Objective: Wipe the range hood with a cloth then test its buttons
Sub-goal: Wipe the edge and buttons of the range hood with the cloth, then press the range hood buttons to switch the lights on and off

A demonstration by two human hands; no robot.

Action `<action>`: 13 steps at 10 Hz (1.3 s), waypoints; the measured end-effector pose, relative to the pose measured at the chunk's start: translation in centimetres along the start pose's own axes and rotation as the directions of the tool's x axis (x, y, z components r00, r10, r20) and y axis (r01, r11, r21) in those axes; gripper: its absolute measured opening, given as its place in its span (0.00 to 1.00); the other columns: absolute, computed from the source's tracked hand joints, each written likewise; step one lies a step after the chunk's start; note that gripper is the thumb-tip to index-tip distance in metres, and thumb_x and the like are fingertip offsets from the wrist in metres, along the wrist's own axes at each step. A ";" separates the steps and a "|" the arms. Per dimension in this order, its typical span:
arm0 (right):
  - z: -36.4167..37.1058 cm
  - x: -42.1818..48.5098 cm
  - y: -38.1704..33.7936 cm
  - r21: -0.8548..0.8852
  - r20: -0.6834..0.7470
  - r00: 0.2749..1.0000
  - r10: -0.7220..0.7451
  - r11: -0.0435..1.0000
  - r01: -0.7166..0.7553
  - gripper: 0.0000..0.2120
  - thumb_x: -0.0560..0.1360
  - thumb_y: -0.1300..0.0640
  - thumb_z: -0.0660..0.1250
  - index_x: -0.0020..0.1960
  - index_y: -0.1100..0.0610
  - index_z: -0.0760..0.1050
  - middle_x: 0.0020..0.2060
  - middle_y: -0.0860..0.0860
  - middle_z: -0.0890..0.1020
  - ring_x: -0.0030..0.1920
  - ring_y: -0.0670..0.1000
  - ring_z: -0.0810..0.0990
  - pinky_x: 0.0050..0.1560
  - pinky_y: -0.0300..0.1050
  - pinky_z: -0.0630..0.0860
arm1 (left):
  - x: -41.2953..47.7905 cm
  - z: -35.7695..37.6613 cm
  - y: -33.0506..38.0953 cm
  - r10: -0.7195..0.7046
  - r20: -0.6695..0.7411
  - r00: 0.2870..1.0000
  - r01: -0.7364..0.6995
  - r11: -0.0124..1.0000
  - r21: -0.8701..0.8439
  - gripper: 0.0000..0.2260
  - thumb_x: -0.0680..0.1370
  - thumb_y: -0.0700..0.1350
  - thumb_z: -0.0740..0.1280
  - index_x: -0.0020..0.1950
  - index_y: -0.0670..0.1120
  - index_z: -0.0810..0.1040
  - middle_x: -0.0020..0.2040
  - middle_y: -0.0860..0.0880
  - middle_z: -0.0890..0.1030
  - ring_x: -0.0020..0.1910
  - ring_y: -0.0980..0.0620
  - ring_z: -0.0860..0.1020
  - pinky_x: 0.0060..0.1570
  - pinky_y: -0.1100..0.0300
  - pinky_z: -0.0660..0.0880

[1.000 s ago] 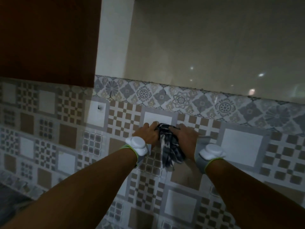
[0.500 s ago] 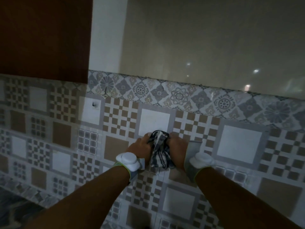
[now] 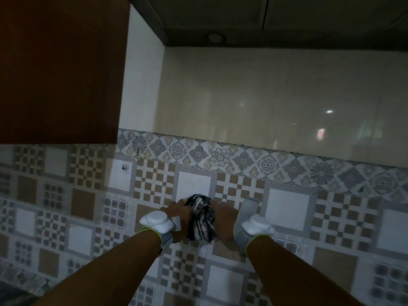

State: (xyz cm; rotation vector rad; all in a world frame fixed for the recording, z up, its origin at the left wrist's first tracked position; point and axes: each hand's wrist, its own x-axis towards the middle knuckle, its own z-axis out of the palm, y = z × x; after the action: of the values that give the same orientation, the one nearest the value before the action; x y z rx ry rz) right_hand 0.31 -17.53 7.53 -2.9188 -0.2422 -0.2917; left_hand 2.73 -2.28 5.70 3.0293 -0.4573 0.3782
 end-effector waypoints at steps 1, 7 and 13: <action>-2.0 -1.8 -0.2 -0.038 -0.019 1.000 -0.015 0.999 0.014 0.22 0.78 0.59 0.62 0.71 0.59 0.65 0.63 0.60 0.73 0.61 0.62 0.74 0.59 0.51 0.71 | -0.3 -1.0 0.5 -0.011 -0.054 0.998 0.010 1.000 -0.022 0.19 0.78 0.44 0.63 0.69 0.47 0.69 0.68 0.44 0.69 0.64 0.42 0.71 0.60 0.50 0.72; -18.6 -15.0 6.6 -0.197 -0.144 0.985 0.093 0.973 -0.121 0.31 0.82 0.49 0.55 0.80 0.52 0.44 0.78 0.54 0.52 0.77 0.58 0.55 0.75 0.52 0.57 | -5.6 -16.2 13.1 0.215 -0.267 0.939 -0.252 0.961 -0.112 0.45 0.64 0.66 0.53 0.79 0.50 0.55 0.79 0.45 0.57 0.76 0.44 0.59 0.73 0.50 0.60; -35.8 -32.9 12.8 -0.248 -0.492 0.844 0.214 0.895 -0.371 0.31 0.81 0.46 0.57 0.79 0.53 0.49 0.77 0.53 0.56 0.76 0.54 0.59 0.74 0.47 0.57 | -11.7 -30.4 28.2 0.468 -0.560 0.684 -0.594 0.803 -0.053 0.36 0.75 0.62 0.64 0.79 0.53 0.55 0.80 0.50 0.54 0.78 0.50 0.53 0.74 0.55 0.54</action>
State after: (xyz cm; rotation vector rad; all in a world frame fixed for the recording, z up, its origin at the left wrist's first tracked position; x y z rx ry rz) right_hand -35.56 -42.18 32.73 -3.0264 0.3710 -1.0344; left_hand -23.51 -23.16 32.71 2.3464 -1.2338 1.0600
